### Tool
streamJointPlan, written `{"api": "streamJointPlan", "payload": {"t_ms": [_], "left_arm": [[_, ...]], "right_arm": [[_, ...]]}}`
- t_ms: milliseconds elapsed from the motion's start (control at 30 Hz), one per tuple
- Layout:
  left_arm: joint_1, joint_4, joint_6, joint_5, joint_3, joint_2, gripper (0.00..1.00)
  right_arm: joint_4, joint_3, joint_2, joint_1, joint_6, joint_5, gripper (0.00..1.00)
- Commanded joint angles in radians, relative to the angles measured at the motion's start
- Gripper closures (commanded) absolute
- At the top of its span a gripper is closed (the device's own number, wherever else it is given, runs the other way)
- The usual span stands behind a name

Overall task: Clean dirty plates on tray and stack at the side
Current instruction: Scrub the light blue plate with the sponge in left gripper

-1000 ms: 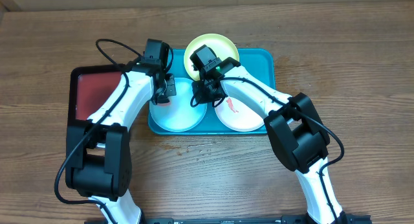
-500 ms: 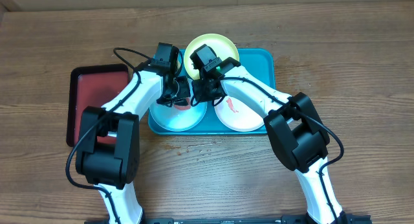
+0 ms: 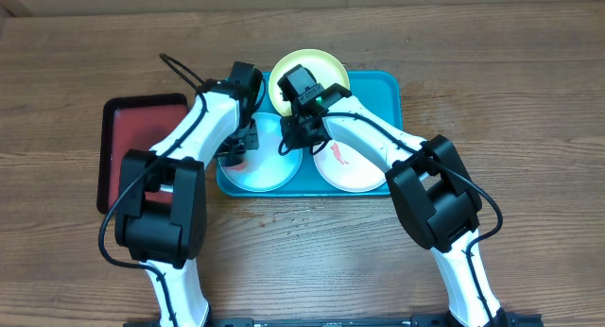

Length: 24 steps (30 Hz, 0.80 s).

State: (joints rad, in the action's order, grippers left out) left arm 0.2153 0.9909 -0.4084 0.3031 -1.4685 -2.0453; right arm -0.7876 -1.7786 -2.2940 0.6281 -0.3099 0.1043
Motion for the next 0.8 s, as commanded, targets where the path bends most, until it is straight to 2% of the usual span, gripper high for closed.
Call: {"api": "streamJointPlan", "payload": {"t_ms": [0, 100, 233, 333, 633, 700, 767], "left_arm": [[-0.012, 0.042, 0.014, 0.119, -0.101, -0.013, 0.96], [-0.012, 0.052, 0.019, -0.078, -0.149, -0.013, 0.96], [-0.012, 0.041, 0.083, -0.461, -0.15, -0.014, 0.96], [-0.011, 0.043, 0.101, -0.61, -0.123, -0.014, 0.96], [-0.01, -0.016, 0.103, -0.6, 0.035, -0.014, 0.96], [-0.012, -0.025, 0.108, -0.531, 0.057, -0.014, 0.96], [-0.014, -0.019, 0.105, -0.376, 0.064, -0.014, 0.96]], "right_arm": [[0.005, -0.008, -0.012, -0.001, -0.002, 0.0, 0.86], [0.005, -0.008, -0.012, -0.001, -0.002, 0.0, 0.86], [0.009, -0.008, -0.012, -0.001, -0.002, -0.012, 0.86], [0.009, -0.008, -0.012, -0.001, -0.002, -0.011, 0.86], [0.012, -0.008, -0.012, -0.001, -0.002, -0.012, 0.86], [0.012, -0.008, -0.012, -0.001, -0.002, -0.012, 0.86], [0.012, -0.008, -0.012, -0.001, -0.002, -0.012, 0.86]]}}
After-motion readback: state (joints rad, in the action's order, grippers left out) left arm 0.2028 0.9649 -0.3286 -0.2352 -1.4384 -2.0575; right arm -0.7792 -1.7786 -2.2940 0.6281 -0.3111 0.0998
